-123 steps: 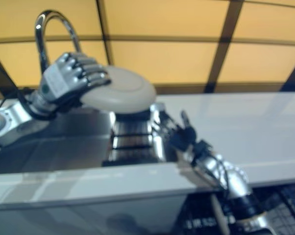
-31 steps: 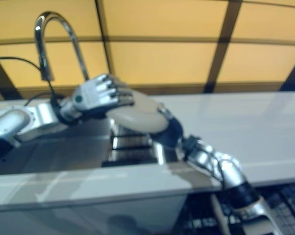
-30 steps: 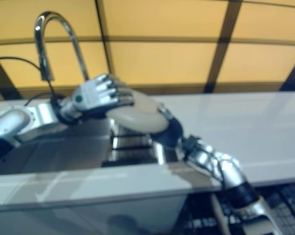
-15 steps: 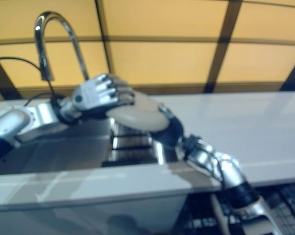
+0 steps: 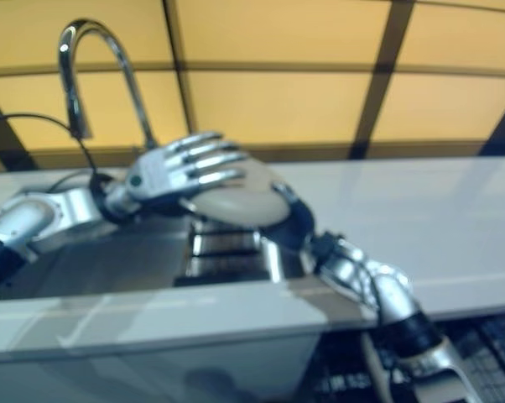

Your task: Take plates into dishwasher

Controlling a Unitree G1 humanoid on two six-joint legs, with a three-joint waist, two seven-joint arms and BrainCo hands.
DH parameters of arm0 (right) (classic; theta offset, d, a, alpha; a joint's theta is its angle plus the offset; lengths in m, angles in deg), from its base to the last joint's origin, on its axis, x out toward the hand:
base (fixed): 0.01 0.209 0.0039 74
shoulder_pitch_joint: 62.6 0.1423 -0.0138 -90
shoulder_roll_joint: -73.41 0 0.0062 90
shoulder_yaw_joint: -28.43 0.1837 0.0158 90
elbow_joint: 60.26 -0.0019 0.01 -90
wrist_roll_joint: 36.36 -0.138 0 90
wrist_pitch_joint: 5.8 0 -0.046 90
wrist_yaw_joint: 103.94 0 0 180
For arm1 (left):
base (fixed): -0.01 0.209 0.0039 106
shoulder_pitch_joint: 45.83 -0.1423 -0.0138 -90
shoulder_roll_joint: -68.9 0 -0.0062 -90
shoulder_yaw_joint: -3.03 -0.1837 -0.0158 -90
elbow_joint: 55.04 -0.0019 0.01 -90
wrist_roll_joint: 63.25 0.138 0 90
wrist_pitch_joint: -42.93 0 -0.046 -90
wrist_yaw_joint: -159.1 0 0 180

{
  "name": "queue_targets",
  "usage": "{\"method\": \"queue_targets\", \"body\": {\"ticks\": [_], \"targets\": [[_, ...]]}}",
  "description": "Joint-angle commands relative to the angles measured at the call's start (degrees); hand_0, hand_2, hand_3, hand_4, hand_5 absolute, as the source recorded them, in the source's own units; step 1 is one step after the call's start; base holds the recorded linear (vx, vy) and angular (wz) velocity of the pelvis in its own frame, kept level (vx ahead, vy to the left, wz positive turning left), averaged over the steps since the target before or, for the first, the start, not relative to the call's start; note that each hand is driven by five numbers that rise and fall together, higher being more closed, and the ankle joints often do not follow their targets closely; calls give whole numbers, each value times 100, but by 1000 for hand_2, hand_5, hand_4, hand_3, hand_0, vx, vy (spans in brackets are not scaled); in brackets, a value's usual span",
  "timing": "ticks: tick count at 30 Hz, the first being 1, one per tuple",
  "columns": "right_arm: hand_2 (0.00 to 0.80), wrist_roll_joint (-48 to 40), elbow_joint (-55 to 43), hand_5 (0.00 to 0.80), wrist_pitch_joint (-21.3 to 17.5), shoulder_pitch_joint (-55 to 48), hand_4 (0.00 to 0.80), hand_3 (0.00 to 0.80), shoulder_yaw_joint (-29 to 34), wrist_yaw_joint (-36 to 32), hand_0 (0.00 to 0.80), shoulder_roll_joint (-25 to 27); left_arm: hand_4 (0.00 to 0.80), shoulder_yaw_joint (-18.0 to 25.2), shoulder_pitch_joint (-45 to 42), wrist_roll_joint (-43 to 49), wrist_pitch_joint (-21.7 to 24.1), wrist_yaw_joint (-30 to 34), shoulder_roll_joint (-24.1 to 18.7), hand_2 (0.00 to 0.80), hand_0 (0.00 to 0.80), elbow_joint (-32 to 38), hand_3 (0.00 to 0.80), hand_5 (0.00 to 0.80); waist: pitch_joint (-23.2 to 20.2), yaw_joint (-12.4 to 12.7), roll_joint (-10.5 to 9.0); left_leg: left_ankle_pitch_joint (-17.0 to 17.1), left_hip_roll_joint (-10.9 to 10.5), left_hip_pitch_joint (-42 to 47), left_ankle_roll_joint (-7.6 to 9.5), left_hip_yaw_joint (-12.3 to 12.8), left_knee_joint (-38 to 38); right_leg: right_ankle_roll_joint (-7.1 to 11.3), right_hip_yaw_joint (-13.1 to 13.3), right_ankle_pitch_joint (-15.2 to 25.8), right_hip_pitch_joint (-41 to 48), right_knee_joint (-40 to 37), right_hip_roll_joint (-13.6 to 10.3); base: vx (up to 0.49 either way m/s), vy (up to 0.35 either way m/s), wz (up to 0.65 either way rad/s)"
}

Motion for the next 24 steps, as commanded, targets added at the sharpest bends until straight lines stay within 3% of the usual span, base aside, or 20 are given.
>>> {"method": "queue_targets", "body": {"ticks": [1,12,24], "targets": [[800,-123,-434,800,-337,383,800,800,451,-285,800,-115,0,493,-15,-99,-129,-166,39,0,0,-465,0,0,38,96,118,-218,-92,-92,-45,-19,17,105,-344,-253,99,24,327,0,0,0],[800,-37,-368,800,-466,323,800,800,595,-100,800,-130,0,625,-112,-427,-210,-279,109,0,0,-485,0,0,41,52,116,-214,-100,-91,-36,-20,17,101,-253,-250,99,24,330,0,0,0],[800,-96,-286,800,-740,255,800,800,961,363,800,-78,0,1434,-342,-541,-302,-962,43,0,0,261,0,0,5,108,76,-224,-135,-120,-34,-110,17,127,-274,-244,103,24,278,0,0,0]]}}
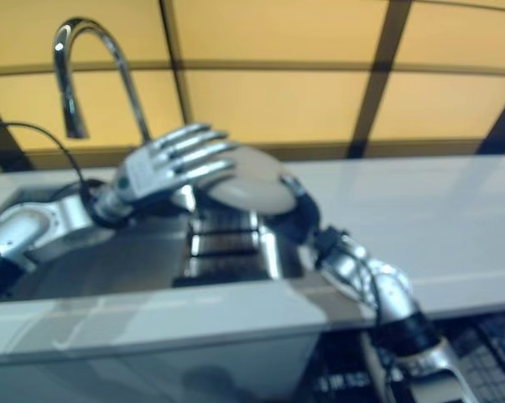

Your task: Take plates into dishwasher

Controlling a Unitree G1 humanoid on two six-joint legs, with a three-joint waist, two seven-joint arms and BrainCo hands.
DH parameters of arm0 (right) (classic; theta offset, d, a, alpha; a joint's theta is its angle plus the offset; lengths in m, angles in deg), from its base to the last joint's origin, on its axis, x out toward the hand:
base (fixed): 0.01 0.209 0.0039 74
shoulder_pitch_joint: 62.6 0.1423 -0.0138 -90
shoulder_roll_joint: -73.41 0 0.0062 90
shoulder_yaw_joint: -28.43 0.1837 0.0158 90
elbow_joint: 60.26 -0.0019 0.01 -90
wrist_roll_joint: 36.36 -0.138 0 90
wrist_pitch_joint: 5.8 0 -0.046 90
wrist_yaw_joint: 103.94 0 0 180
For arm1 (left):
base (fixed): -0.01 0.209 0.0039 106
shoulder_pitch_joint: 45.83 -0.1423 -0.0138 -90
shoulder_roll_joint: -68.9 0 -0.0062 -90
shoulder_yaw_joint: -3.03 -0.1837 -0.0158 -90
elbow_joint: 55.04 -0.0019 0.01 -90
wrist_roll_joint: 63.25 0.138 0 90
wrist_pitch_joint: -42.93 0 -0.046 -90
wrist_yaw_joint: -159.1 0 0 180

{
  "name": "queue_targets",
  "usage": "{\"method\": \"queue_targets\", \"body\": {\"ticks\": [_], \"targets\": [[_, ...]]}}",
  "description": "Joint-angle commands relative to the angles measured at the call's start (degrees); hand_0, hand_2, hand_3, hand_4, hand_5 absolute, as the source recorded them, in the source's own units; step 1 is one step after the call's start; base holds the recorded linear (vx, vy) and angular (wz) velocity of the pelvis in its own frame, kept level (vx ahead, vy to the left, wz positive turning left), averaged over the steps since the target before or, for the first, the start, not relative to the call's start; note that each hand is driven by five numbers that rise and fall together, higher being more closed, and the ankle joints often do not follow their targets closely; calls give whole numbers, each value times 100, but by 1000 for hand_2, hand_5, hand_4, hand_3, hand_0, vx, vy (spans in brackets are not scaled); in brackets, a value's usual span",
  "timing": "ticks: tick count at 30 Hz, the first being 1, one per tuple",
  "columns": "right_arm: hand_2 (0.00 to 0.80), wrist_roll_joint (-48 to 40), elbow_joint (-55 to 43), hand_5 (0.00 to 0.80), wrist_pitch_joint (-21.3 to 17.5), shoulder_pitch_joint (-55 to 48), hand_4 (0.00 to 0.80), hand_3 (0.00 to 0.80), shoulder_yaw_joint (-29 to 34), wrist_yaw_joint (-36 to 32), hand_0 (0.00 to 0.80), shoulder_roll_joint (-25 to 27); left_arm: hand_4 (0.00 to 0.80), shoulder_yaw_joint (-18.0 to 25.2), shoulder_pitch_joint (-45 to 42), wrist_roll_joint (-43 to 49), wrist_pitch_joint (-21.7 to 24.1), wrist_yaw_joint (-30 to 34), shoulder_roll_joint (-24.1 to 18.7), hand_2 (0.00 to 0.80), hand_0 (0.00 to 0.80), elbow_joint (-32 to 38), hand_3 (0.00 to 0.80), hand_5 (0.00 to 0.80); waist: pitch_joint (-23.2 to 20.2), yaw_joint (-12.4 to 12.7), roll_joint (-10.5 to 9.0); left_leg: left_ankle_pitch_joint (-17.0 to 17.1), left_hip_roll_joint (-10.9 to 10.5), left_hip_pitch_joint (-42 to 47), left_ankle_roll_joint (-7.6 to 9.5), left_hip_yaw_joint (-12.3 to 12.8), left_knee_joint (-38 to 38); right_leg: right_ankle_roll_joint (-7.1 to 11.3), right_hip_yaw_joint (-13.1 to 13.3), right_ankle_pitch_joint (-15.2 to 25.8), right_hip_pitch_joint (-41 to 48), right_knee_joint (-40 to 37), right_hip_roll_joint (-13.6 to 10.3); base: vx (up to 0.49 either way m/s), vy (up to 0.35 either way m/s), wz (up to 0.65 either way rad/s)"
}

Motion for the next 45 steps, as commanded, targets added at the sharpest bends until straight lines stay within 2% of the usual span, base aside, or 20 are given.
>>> {"method": "queue_targets", "body": {"ticks": [1,10,14,17,18,21,23,25,26,27,29,31,33,34,36,38,39,40,42,45], "targets": [[800,-214,-289,800,-368,253,800,800,632,92,800,85,0,554,218,-452,-318,-425,-55,0,0,5,0,0,-6,106,84,-222,-140,-109,-38,-112,21,129,-307,-246,119,24,270,0,0,0],[800,-451,-347,800,-613,226,800,800,989,672,800,380,0,1532,-90,-488,-602,-709,-577,0,0,818,0,0,-35,208,74,-229,-165,-116,-40,-198,21,119,-362,-264,129,24,259,-3,-1,1],[800,-439,-262,800,-741,144,800,800,1269,823,800,631,0,2136,-492,-671,-717,-839,-917,0,0,969,0,0,-59,294,64,-235,-169,-120,-45,-234,21,120,-406,-285,141,24,253,-4,-6,3],[800,-316,-129,800,-832,-15,800,800,1569,824,800,744,0,2892,-1154,-722,-810,-1118,-1106,0,0,1058,0,0,-56,387,44,-176,-170,-153,-44,-246,21,100,-458,-249,127,24,244,-14,-2,3],[800,-314,-127,800,-830,-4,800,800,1538,822,800,750,0,2998,-1271,-719,-809,-1113,-1103,0,0,1092,0,0,-70,364,64,-233,-168,-127,-49,-257,21,112,-451,-301,153,24,247,-6,-1,5],[800,2,28,800,-959,-330,800,800,2002,692,800,806,0,4228,-2338,-844,-925,-1642,-1086,0,0,1141,0,0,-88,515,31,-209,-160,-171,-59,-309,21,96,-524,-327,157,24,239,8,1,6],[800,464,93,800,-1142,-518,800,800,2269,494,800,823,0,5141,-3164,-1218,-862,-1833,-808,0,0,1137,0,0,-83,598,22,-150,-166,-208,-55,-356,21,79,-557,-298,138,24,233,-25,8,13],[800,895,137,800,-1343,-659,800,800,2471,331,800,807,0,5966,-3967,-1644,-634,-1861,-261,0,0,1097,0,0,-80,654,15,-151,-162,-223,-61,-408,21,72,-591,-321,141,24,226,-9,6,10],[800,992,134,800,-1381,-686,800,800,2495,293,800,792,0,6123,-4128,-1708,-637,-1855,-140,0,0,1104,0,0,-78,655,18,-152,-162,-222,-62,-417,21,71,-598,-326,145,24,225,11,8,9],[800,1296,105,800,-1464,-763,800,800,2617,237,800,710,0,6480,-4565,-1954,-638,-1725,355,0,0,1025,0,0,-68,679,10,-153,-168,-218,-56,-469,21,59,-618,-342,159,24,223,14,13,10],[800,1746,72,800,-1603,-903,800,800,2800,136,800,568,0,6753,-5041,-2298,-868,-1621,1024,0,0,721,0,0,-41,757,-27,-166,-192,-213,-35,-567,21,38,-642,-377,181,24,218,12,21,7],[800,1927,64,800,-1635,-985,800,800,2903,103,800,520,0,6955,-5353,-2552,-1125,-1611,1346,0,0,508,0,0,-21,805,-48,-172,-206,-210,-21,-637,21,33,-671,-395,195,24,207,0,22,14],[800,2078,70,800,-1665,-1067,800,800,3075,92,800,442,0,7233,-5805,-2853,-1391,-1633,1802,0,0,161,0,0,19,912,-81,-169,-219,-221,-4,-730,21,31,-716,-414,209,24,192,-17,18,16],[800,2102,72,800,-1678,-1068,800,800,3088,103,800,435,0,7271,-5858,-2909,-1531,-1617,1846,0,0,93,0,0,26,922,-84,-170,-220,-222,-1,-743,21,31,-726,-417,212,24,189,-34,13,7],[800,2185,149,800,-1716,-1059,800,800,3221,118,800,445,0,7531,-6226,-3320,-1612,-1607,2105,0,0,-533,0,0,55,1008,-104,-154,-235,-243,2,-815,21,28,-766,-428,217,24,181,-39,11,12],[800,2412,298,800,-1806,-978,800,800,3304,82,800,486,0,7672,-6514,-3828,-1595,-1561,2320,0,0,-1552,0,0,88,1102,-113,-133,-250,-264,-6,-886,21,38,-814,-427,219,24,167,-37,9,14],[800,2509,380,800,-1873,-877,800,800,3298,99,800,533,0,7696,-6586,-4007,-1219,-1478,2474,0,0,-2273,0,0,105,1139,-122,-125,-254,-268,-7,-902,21,42,-839,-424,223,24,160,-41,6,10],[800,2721,520,800,-1980,-693,800,800,3274,115,800,588,0,7671,-6634,-4322,-1174,-1154,2614,0,0,-3105,0,0,129,1182,-119,-114,-255,-270,-17,-929,21,52,-864,-420,226,24,153,-41,2,8],[800,3157,607,800,-2202,-457,800,800,3181,165,800,630,0,7448,-6593,-4784,-1451,-482,2807,0,0,-4134,0,0,166,1198,-116,-99,-258,-277,-19,-943,21,67,-884,-402,219,24,142,-41,2,10],[800,4001,506,800,-2557,-189,800,800,3046,320,800,630,0,6826,-6450,-5268,-2508,985,3204,0,0,-5752,0,0,202,1146,-95,-100,-260,-287,-5,-943,21,96,-849,-381,188,24,137,-38,8,5]]}}
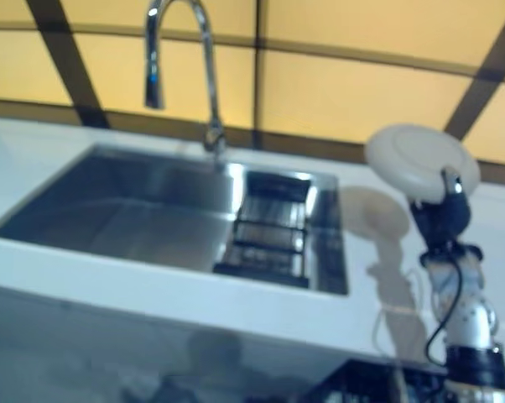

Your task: Take plates into dishwasher

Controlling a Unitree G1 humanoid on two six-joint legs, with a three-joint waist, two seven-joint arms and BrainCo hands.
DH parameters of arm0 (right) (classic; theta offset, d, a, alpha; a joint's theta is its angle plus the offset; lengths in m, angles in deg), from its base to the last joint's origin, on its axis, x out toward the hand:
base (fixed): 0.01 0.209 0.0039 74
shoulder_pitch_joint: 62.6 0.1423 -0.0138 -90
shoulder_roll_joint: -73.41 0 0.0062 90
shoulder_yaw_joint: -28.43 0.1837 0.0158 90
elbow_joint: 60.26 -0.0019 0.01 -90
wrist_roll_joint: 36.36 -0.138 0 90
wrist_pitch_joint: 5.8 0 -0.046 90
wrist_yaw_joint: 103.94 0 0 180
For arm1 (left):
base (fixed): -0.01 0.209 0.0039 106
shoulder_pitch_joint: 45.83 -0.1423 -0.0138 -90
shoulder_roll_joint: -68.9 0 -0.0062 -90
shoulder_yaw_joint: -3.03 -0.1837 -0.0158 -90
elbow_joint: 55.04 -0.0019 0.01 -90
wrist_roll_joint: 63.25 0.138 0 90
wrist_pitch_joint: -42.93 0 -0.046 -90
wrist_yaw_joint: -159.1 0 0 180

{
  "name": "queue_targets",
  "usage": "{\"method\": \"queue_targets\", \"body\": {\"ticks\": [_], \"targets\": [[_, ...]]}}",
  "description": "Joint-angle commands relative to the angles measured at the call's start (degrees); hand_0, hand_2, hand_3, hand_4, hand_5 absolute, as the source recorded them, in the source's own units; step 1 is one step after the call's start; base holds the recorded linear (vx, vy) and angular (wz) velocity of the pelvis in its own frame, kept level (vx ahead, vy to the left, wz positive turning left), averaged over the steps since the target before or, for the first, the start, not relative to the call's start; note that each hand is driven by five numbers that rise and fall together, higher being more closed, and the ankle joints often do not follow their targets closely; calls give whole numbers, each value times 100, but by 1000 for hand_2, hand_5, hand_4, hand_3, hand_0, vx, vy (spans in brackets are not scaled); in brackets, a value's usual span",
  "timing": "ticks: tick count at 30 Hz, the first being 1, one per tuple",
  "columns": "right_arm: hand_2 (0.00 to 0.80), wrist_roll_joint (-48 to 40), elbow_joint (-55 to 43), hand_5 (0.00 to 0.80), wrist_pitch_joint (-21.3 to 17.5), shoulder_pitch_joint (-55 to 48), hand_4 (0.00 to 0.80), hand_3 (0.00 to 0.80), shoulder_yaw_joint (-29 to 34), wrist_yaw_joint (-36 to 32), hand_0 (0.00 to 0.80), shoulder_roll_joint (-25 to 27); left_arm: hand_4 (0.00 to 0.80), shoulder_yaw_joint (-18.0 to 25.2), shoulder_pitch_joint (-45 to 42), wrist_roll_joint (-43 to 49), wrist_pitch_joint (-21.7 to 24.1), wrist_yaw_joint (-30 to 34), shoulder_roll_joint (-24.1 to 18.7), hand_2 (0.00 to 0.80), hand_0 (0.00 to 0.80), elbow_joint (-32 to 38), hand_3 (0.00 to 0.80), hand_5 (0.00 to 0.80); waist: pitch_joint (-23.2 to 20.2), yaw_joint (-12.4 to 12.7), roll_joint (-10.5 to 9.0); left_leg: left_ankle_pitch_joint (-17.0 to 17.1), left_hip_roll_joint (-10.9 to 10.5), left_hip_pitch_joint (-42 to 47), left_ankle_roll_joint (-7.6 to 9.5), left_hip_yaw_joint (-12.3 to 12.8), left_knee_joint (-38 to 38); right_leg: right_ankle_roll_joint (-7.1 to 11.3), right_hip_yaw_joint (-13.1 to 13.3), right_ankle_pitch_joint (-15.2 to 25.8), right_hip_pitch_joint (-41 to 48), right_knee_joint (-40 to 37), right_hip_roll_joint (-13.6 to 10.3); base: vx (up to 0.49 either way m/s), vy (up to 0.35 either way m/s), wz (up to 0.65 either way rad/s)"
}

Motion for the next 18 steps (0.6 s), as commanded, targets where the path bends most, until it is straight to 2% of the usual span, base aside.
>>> {"method": "queue_targets", "body": {"ticks": [1,2,3,4,5,8,11,15,18], "targets": [[800,1124,-273,800,-855,983,800,800,81,15,800,246,0,-849,176,-414,-990,1662,195,0,0,-1149,0,0,-82,67,132,-135,-140,-57,-45,-295,-17,48,-206,-234,106,30,261,-47,26,7],[800,1477,-339,800,-978,1032,800,800,28,108,800,348,0,-1200,231,-8,-1395,2012,428,0,0,-1514,0,0,-48,34,145,-137,-141,-58,-30,-279,-17,62,-164,-216,88,30,264,-43,31,6],[800,1596,-365,800,-1012,1042,800,800,22,152,800,394,0,-1281,241,149,-1541,2135,492,0,0,-1572,0,0,-35,27,155,-138,-142,-56,-22,-273,-17,66,-146,-209,83,30,267,-49,63,4],[800,2205,-396,800,-1116,1135,800,800,-59,249,800,453,0,-1761,270,406,-1277,2768,735,0,0,-2341,0,0,-5,-62,174,-158,-136,-39,-9,-228,-17,89,-71,-179,62,30,267,-24,81,1],[800,2744,-387,800,-1172,1161,800,800,-81,215,800,520,0,-2089,336,663,-1039,2955,882,0,0,-2647,0,0,7,-134,178,-189,-141,-20,7,-175,-17,117,-8,-163,48,30,267,-13,101,-3],[800,3855,-385,800,-1328,1198,800,800,-178,310,800,781,0,-2798,537,1041,-892,3547,1164,0,0,-2581,0,0,49,-307,147,-269,-151,41,43,-39,-17,181,202,-82,3,30,259,5,73,-11],[800,4507,-360,800,-1424,1182,800,800,-117,393,800,1091,0,-3289,644,1150,-717,3912,1284,0,0,-2463,0,0,128,-463,66,-310,-152,75,76,93,-17,240,401,31,-54,30,244,-11,58,-22],[800,4578,-536,800,-1440,1064,800,800,-34,662,800,1389,0,-3806,820,1161,-613,4084,1260,0,0,-2252,0,0,217,-698,5,-399,-112,158,117,282,-17,321,678,124,-118,57,246,-20,70,-38],[800,4487,-741,800,-1461,780,800,800,119,863,800,1462,0,-4100,1084,1033,-745,4166,1174,0,0,-1976,0,0,321,-937,-43,-432,-67,216,168,492,-17,388,910,224,-277,176,244,-46,81,-61]]}}
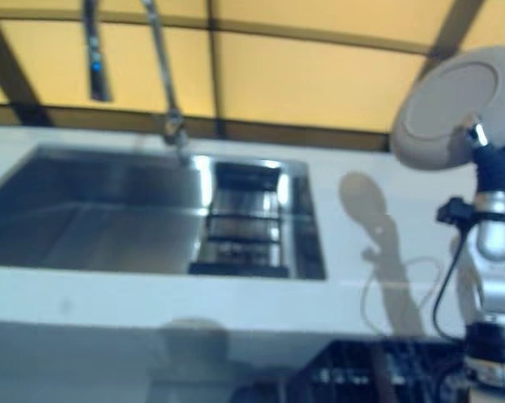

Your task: Take plates into dishwasher

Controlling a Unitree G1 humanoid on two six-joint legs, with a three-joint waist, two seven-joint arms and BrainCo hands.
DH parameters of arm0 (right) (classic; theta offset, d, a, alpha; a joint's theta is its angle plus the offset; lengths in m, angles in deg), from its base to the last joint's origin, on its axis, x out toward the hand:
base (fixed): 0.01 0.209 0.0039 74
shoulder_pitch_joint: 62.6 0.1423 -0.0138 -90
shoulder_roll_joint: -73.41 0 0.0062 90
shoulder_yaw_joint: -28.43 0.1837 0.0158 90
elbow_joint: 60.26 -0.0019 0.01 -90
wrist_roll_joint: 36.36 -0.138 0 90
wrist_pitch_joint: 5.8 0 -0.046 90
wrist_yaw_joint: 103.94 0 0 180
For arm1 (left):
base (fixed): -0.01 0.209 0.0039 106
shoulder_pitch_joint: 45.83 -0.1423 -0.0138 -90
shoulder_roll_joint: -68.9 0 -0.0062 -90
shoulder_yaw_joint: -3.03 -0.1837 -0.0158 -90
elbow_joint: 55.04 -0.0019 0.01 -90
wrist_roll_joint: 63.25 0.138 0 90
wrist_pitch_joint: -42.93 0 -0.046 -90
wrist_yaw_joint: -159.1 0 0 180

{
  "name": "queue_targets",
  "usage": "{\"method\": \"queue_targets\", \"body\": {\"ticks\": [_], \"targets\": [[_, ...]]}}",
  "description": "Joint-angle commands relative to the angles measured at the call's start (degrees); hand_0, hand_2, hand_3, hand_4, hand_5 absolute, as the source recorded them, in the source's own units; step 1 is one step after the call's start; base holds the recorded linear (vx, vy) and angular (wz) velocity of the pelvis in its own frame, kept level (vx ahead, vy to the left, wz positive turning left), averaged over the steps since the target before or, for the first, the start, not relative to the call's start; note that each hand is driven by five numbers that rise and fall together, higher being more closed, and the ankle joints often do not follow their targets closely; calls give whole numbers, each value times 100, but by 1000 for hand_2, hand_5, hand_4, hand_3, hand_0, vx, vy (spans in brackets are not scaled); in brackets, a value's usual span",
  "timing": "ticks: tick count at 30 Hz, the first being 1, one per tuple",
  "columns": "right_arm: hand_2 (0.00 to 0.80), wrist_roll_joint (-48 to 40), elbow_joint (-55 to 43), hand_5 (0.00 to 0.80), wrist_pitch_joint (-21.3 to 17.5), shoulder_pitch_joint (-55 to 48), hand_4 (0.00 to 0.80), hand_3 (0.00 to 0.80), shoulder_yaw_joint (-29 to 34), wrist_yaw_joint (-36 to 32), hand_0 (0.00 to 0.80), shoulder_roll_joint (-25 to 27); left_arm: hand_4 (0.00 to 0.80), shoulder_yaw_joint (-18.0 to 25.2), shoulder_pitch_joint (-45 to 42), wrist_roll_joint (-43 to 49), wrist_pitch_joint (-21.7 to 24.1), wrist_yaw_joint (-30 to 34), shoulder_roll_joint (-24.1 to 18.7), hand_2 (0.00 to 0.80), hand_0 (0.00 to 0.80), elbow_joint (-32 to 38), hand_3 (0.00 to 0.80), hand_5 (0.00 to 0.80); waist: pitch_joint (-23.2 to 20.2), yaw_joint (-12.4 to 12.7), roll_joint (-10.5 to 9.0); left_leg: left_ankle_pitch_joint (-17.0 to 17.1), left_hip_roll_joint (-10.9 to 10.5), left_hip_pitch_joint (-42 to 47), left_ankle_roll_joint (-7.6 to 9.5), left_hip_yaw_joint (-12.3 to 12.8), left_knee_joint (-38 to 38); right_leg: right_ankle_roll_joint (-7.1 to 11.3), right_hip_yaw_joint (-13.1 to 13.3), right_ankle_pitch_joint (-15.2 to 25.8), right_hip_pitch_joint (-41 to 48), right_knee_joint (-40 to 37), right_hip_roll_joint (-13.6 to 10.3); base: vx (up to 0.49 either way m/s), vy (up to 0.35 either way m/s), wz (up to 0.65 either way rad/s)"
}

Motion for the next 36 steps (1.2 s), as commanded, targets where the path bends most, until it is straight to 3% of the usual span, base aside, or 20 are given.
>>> {"method": "queue_targets", "body": {"ticks": [1,6,12,18,25,29,36], "targets": [[800,15,-505,800,-468,223,800,800,312,353,800,478,0,-467,557,-10,23,201,-247,0,0,-138,0,0,46,-153,98,-412,-128,113,159,-160,27,378,244,36,-125,185,135,-17,76,-74],[800,-173,-463,800,-423,-248,800,800,586,166,800,563,0,-719,891,-82,-91,238,-346,0,0,182,0,0,110,-516,9,-466,-36,183,171,234,35,537,452,344,-437,208,67,-15,50,-66],[800,-310,-208,800,-285,-437,800,800,453,-191,800,570,0,-838,1143,10,-417,187,-461,0,0,46,0,0,173,-668,-31,-535,184,342,135,1090,30,654,-267,597,-681,525,-279,-74,-14,-94],[800,-502,26,800,-317,-889,800,800,479,-358,800,398,0,-1109,1325,12,-500,314,-457,0,0,42,0,0,79,-871,-11,-504,306,249,157,1433,27,608,-212,309,-462,483,-315,-57,-70,-70],[800,-205,77,800,-370,-1149,800,800,506,-569,800,242,0,-1340,1315,159,-478,460,-439,0,0,211,0,0,46,-886,-3,-475,402,130,78,1629,27,635,-230,164,-252,54,-177,-45,-144,-32],[800,-113,72,800,-185,-1370,800,800,413,-917,800,211,0,-1395,1345,340,-449,526,-445,0,0,260,0,0,94,-962,23,-430,453,53,53,1522,27,539,-27,55,-313,112,-17,-26,-171,-25],[800,626,24,800,165,-1381,800,800,-87,-1362,800,203,0,-1472,1405,443,-354,457,-383,0,0,379,0,0,227,-917,90,-310,536,-10,-49,1337,27,316,-54,-159,-301,192,144,8,-149,1]]}}
